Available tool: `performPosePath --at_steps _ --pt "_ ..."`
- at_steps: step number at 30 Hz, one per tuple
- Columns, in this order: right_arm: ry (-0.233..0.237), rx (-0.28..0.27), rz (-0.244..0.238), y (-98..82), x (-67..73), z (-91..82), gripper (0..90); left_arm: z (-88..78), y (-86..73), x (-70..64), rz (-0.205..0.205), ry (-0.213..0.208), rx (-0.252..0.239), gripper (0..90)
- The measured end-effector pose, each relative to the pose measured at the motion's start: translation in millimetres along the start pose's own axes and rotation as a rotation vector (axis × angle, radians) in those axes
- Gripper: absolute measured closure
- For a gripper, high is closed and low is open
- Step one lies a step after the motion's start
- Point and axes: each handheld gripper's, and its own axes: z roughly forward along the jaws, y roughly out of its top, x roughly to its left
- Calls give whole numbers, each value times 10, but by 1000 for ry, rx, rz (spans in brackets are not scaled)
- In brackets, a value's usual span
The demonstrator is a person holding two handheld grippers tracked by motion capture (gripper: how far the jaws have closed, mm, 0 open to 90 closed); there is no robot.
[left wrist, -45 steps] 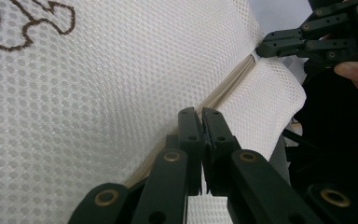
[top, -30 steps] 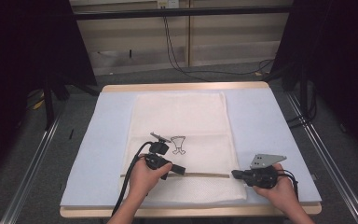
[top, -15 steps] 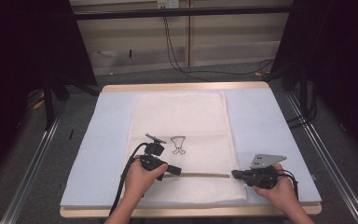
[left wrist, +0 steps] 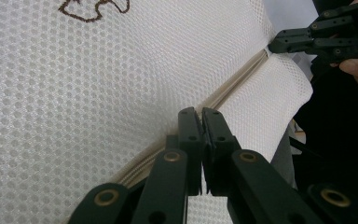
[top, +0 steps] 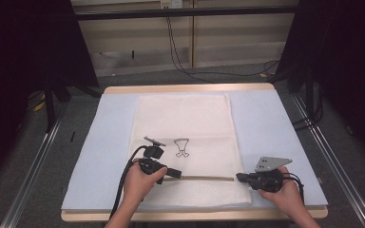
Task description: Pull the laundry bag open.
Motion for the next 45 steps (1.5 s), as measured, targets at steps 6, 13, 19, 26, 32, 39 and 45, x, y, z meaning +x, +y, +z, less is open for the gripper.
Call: performPosePath --at_steps 6,13,19,26,32,39,45 --pt "-3 3 3 1 0 -3 900 -26 -10 38 -3 -3 -1 876" --pt "0 3 4 1 2 -3 900 -44 -16 54 -26 -13 -19 877" --pt "-1 5 6 2 2 -3 900 -83 -28 69 -19 -28 -10 876" --pt "-3 4 3 3 0 -3 900 -110 -47 78 -20 -14 -16 877" --pt "-1 4 9 0 2 -3 900 -165 -67 99 -24 -20 -27 877" --pt "0 -1 1 -7 0 0 900 -195 -99 115 -26 -3 -24 877" --pt "0 1 5 -4 -2 0 900 -255 -137 154 -46 -23 -53 877"
